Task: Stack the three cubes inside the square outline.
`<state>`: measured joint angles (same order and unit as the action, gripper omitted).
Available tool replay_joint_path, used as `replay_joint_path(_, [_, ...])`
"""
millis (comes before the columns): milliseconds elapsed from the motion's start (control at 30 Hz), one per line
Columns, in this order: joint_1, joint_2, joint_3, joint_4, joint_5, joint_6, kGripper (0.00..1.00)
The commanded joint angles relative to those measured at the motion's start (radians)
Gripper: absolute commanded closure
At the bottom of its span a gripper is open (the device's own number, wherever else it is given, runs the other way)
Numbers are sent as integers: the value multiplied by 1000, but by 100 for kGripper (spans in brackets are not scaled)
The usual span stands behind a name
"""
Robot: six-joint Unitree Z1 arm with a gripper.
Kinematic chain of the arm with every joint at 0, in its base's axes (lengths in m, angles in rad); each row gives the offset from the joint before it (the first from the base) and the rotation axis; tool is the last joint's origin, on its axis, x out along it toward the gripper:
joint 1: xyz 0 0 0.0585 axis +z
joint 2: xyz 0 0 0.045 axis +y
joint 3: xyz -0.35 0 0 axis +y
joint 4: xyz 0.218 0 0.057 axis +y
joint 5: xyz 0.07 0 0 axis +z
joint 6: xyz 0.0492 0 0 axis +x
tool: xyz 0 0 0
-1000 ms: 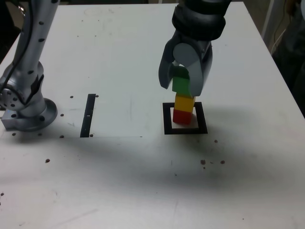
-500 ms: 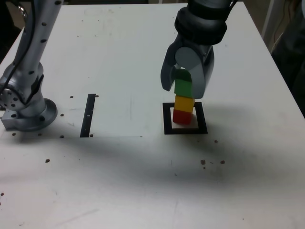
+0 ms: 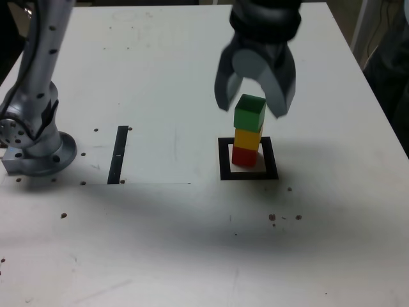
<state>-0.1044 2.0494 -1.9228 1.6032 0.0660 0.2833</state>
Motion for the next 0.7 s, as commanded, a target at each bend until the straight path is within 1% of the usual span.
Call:
replay_joint_path(0, [2,-47,15,13,3,-2,1])
replay_joint_path(300, [17,-231,147,17,-4,-4,1])
replay_joint_path(533, [73,-380,365,1,28,-47,1])
replay_joint_path(667, [83,-418,518,-38,26,-89,1])
